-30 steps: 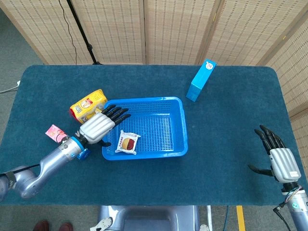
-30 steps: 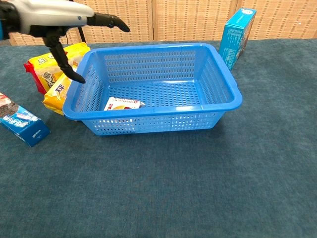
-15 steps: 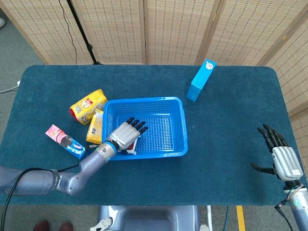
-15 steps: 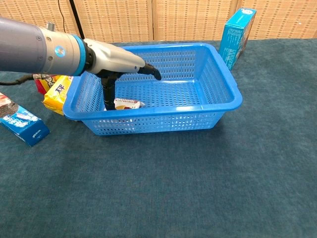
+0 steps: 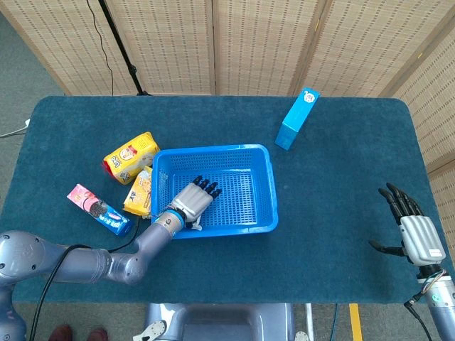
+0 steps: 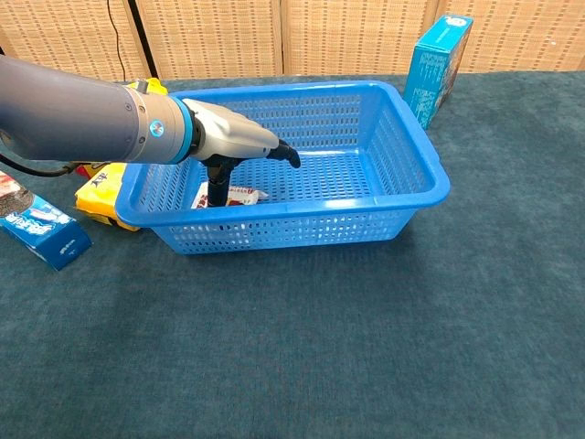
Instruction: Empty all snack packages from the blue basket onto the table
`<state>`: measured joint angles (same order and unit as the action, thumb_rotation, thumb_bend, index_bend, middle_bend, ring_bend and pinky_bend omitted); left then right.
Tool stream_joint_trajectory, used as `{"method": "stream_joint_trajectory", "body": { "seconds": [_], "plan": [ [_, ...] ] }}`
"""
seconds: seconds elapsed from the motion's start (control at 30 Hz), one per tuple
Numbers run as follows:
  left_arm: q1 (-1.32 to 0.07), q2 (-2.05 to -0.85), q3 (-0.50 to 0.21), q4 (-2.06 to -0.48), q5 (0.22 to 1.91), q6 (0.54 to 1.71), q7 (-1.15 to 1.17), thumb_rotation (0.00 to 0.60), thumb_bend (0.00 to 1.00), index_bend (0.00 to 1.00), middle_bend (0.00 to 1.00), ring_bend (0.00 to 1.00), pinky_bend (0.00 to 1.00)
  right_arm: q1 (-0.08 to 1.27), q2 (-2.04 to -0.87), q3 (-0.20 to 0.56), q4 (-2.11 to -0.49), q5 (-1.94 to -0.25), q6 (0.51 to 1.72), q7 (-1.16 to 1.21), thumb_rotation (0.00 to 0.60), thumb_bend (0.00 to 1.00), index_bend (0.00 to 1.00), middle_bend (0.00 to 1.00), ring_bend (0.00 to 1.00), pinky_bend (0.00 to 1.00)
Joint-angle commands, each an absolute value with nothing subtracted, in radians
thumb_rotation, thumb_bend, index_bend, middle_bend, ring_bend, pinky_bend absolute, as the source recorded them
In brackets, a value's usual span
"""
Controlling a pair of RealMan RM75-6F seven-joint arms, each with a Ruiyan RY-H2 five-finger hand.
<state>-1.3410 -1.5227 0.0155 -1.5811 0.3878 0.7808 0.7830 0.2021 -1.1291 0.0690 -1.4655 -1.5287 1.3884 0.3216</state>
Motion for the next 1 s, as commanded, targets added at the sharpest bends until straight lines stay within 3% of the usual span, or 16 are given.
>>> {"method": "stream_joint_trajectory", "body": {
  "seconds": [0.03, 0.17, 0.37, 0.4, 0.5, 0.53, 0.63, 0.83, 1.0],
  "plan": [
    [-1.349, -1.535, 0.027, -1.564, 0.376, 0.767, 0.785, 0.6, 0.0, 0.0, 0.0, 0.0, 0.0, 0.203, -1.13, 0.069, -1.465, -1.527, 1.385, 0.319, 0.6, 0.0, 0.0, 0.0, 0.0, 0.1],
    [-1.354, -1.555, 0.037, -1.537, 0.37, 0.756, 0.781, 0.6, 0.0, 0.0, 0.0, 0.0, 0.06, 0.205, -1.132, 0.069, -1.463, -1.523, 1.378, 0.319, 0.6, 0.0, 0.0, 0.0, 0.0, 0.1],
    [-1.348, -1.571, 0.041, -1.511, 0.4, 0.769, 0.768, 0.6, 0.0, 0.01, 0.0, 0.04, 0.29, 0.208, -1.133, 0.07, -1.462, -1.521, 1.373, 0.319, 0.6, 0.0, 0.0, 0.0, 0.0, 0.1],
    [-1.345, -1.574, 0.04, -1.506, 0.411, 0.772, 0.764, 0.6, 0.0, 0.06, 0.04, 0.12, 0.36, 0.208, -1.133, 0.07, -1.462, -1.521, 1.372, 0.319, 0.6, 0.0, 0.0, 0.0, 0.0, 0.1],
    [-1.327, -1.589, 0.033, -1.49, 0.471, 0.795, 0.741, 0.6, 0.0, 0.37, 0.31, 0.38, 0.5, 0.209, -1.133, 0.069, -1.46, -1.52, 1.369, 0.321, 0.6, 0.0, 0.0, 0.0, 0.0, 0.1],
    [-1.321, -1.592, 0.032, -1.487, 0.486, 0.8, 0.735, 0.6, 0.01, 0.42, 0.35, 0.41, 0.52, 0.209, -1.133, 0.069, -1.46, -1.52, 1.369, 0.321, 0.6, 0.0, 0.0, 0.0, 0.0, 0.1],
    [-1.305, -1.599, 0.028, -1.481, 0.532, 0.819, 0.722, 0.6, 0.13, 0.72, 0.61, 0.6, 0.67, 0.209, -1.132, 0.069, -1.461, -1.521, 1.368, 0.325, 0.6, 0.0, 0.0, 0.0, 0.0, 0.1],
    [-1.295, -1.599, 0.021, -1.487, 0.543, 0.842, 0.731, 0.6, 0.38, 0.85, 0.71, 0.7, 0.77, 0.209, -1.131, 0.068, -1.463, -1.523, 1.368, 0.327, 0.6, 0.0, 0.0, 0.0, 0.0, 0.1],
    [-1.281, -1.586, 0.006, -1.502, 0.56, 0.855, 0.721, 0.6, 0.44, 0.86, 0.72, 0.71, 0.78, 0.209, -1.13, 0.067, -1.463, -1.525, 1.37, 0.329, 0.6, 0.0, 0.0, 0.0, 0.0, 0.1]
  ]
}}
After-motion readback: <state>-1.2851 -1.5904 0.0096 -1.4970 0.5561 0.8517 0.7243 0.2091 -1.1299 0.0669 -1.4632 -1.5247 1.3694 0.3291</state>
